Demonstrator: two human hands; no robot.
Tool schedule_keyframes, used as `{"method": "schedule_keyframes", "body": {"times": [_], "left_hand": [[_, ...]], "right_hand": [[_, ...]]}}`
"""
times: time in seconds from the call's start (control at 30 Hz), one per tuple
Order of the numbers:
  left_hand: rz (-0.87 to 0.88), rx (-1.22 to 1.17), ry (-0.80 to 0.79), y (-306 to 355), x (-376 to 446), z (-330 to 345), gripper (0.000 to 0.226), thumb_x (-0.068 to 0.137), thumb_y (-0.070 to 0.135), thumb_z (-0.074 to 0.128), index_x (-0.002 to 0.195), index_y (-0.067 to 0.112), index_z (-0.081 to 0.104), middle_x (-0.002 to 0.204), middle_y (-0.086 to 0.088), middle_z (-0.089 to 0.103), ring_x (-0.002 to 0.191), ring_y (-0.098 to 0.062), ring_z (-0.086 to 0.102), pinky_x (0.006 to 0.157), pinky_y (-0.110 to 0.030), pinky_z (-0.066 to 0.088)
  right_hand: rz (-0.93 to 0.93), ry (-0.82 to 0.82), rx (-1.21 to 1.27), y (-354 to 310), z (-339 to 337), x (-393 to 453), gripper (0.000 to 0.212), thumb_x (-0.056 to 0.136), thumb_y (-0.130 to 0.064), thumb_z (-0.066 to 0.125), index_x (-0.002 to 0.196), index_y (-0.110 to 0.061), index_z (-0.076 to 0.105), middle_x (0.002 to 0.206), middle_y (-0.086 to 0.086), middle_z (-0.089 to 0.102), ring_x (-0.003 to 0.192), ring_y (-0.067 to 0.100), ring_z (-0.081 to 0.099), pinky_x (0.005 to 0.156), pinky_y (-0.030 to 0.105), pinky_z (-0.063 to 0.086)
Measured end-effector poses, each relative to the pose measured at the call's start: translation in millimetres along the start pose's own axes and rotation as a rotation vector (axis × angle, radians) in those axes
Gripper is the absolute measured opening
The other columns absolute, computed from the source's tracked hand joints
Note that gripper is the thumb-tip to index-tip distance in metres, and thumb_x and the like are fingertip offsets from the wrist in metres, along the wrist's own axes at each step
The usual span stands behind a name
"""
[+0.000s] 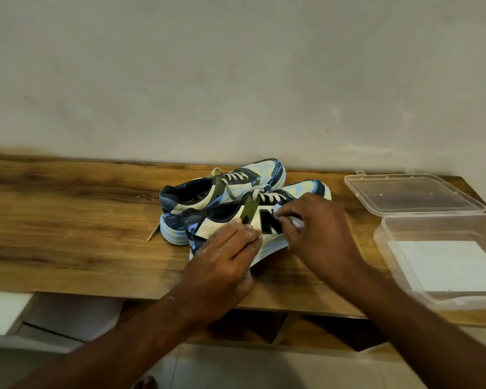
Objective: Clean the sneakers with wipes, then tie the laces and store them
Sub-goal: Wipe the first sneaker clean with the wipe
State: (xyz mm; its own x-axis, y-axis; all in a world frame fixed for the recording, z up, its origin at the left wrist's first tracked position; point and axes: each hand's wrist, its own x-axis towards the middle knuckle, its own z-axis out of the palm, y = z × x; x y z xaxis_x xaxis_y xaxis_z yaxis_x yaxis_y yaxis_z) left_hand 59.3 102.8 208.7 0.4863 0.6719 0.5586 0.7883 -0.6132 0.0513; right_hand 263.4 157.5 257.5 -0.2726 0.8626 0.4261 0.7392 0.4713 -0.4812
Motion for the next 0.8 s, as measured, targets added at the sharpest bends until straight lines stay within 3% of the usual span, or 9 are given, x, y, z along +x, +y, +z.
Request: {"method": "schedule_keyframes", "body": {"times": [0.13, 0.33, 0.43, 0.6, 0.7, 0.8], "left_hand": [[-0.006, -0.010, 0.013, 1.3, 1.4, 1.3, 0.054, 0.072, 0.001, 0.080, 0.125, -0.001, 0.071, 0.126, -0.012, 0.069, 0.123, -0.027, 0.062, 0.112, -0.043, 0.047], [0.048, 0.021, 0.004, -3.4, -2.3, 3.8, 0.051, 0.073, 0.002, 0.077, 0.124, -0.001, 0.071, 0.125, -0.013, 0.069, 0.123, -0.027, 0.061, 0.115, -0.041, 0.044], [0.099, 0.061, -0.005, -6.7, -4.0, 3.8, 0.049, 0.077, 0.002, 0.073, 0.125, -0.003, 0.070, 0.126, -0.015, 0.069, 0.124, -0.029, 0.061, 0.117, -0.042, 0.042], [0.149, 0.076, 0.001, -3.0, -1.7, 6.2, 0.037, 0.097, 0.005, 0.047, 0.126, -0.002, 0.070, 0.127, -0.016, 0.069, 0.124, -0.029, 0.063, 0.116, -0.045, 0.043], [0.145, 0.070, -0.006, 0.9, -1.4, 6.8, 0.041, 0.105, 0.013, 0.037, 0.125, -0.001, 0.071, 0.125, -0.016, 0.070, 0.122, -0.029, 0.064, 0.115, -0.044, 0.044], [0.139, 0.079, 0.003, 0.3, -1.1, 6.1, 0.037, 0.100, 0.008, 0.046, 0.125, -0.001, 0.070, 0.125, -0.016, 0.069, 0.122, -0.029, 0.063, 0.116, -0.043, 0.043]], "right_hand": [[0.165, 0.117, -0.055, 28.5, -15.6, 13.7, 0.016, 0.086, -0.008, 0.074, 0.094, -0.019, 0.082, 0.090, 0.001, 0.076, 0.083, 0.018, 0.068, 0.078, 0.032, 0.051], [-0.004, -0.037, -0.076, -11.9, 10.5, -6.3, 0.011, 0.088, -0.013, 0.074, 0.095, -0.019, 0.081, 0.092, 0.001, 0.071, 0.082, 0.016, 0.065, 0.075, 0.032, 0.052], [0.060, 0.023, 0.035, 1.1, -0.6, 0.3, 0.013, 0.085, -0.009, 0.078, 0.093, -0.018, 0.082, 0.089, -0.003, 0.076, 0.078, 0.009, 0.067, 0.077, 0.032, 0.056], [0.215, 0.111, 0.151, 19.0, -11.3, 5.6, 0.011, 0.083, -0.007, 0.081, 0.086, -0.017, 0.081, 0.080, -0.010, 0.074, 0.073, -0.001, 0.067, 0.069, 0.010, 0.051], [0.123, 0.041, 0.176, -0.7, 2.7, -3.6, 0.011, 0.083, -0.008, 0.082, 0.088, -0.018, 0.080, 0.082, -0.011, 0.074, 0.076, 0.000, 0.068, 0.070, 0.011, 0.053], [0.057, 0.045, 0.126, 0.3, 3.8, 2.3, 0.013, 0.082, -0.007, 0.081, 0.088, -0.018, 0.080, 0.085, -0.009, 0.075, 0.077, 0.001, 0.067, 0.075, 0.018, 0.055]]}}
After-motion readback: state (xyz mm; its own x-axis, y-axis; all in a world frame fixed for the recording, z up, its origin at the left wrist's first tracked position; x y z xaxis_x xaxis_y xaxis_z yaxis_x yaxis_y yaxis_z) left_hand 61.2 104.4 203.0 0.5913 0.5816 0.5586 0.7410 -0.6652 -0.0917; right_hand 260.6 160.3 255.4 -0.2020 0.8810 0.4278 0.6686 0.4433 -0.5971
